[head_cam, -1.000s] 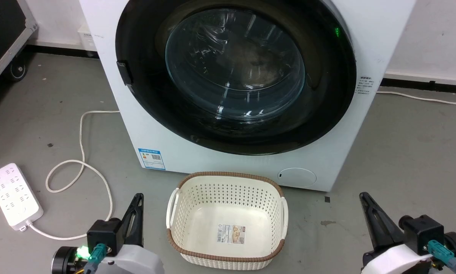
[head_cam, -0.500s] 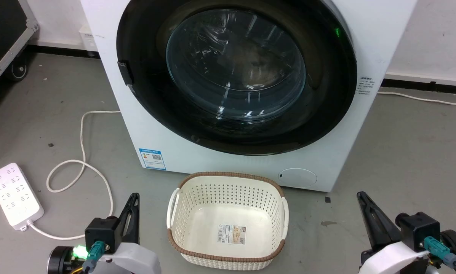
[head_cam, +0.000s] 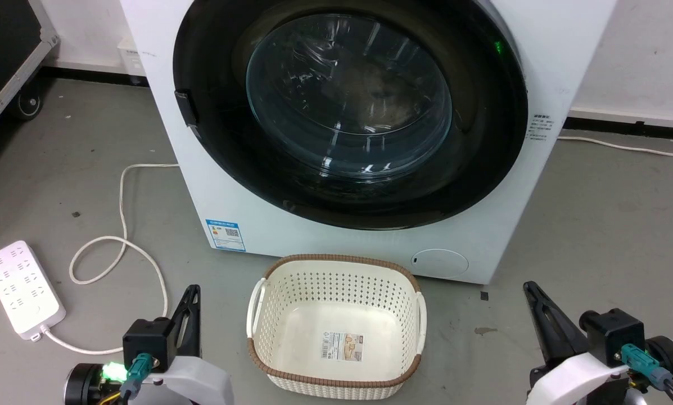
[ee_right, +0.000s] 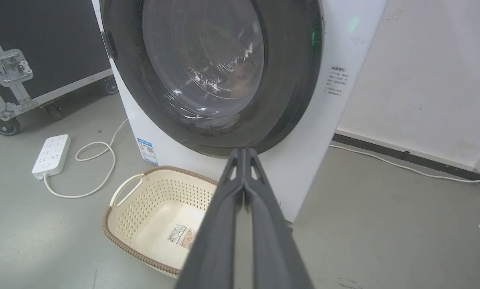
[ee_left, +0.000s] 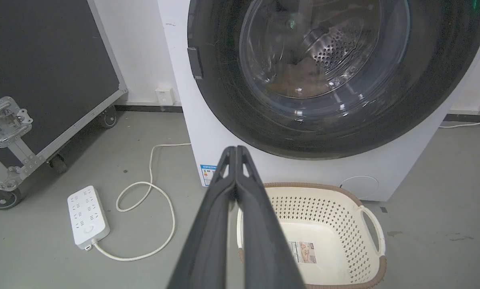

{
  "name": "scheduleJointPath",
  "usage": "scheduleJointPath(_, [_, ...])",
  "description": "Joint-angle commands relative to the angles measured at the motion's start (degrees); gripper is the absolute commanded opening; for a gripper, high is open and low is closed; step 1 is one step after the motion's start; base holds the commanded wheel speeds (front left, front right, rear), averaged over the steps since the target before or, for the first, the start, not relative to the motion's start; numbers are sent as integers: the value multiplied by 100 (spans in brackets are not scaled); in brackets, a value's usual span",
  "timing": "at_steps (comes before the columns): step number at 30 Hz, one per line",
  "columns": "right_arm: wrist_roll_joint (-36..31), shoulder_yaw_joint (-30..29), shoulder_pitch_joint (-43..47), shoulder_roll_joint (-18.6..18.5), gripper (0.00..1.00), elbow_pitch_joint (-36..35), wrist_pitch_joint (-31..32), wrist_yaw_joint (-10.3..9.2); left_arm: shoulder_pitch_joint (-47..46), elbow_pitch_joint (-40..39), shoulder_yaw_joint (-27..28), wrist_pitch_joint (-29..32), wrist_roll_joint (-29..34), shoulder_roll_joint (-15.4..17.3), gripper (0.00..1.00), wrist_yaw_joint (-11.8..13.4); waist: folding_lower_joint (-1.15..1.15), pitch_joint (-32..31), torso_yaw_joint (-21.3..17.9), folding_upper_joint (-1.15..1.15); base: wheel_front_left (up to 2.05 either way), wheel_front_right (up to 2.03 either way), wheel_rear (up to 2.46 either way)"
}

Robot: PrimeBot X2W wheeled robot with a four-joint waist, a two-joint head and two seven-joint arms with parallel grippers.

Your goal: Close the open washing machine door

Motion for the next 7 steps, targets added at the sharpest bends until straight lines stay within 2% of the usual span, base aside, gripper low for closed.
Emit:
scheduleJointPath(1, [-43, 1, -82, 30, 0, 4, 3, -4, -85, -26, 16, 2, 16, 7, 0, 16, 0, 0, 0, 0, 0, 0, 0])
scheduleJointPath(7, [-43, 1, -82, 30, 0, 4, 3, -4, -85, -26, 16, 2, 16, 7, 0, 16, 0, 0, 0, 0, 0, 0, 0])
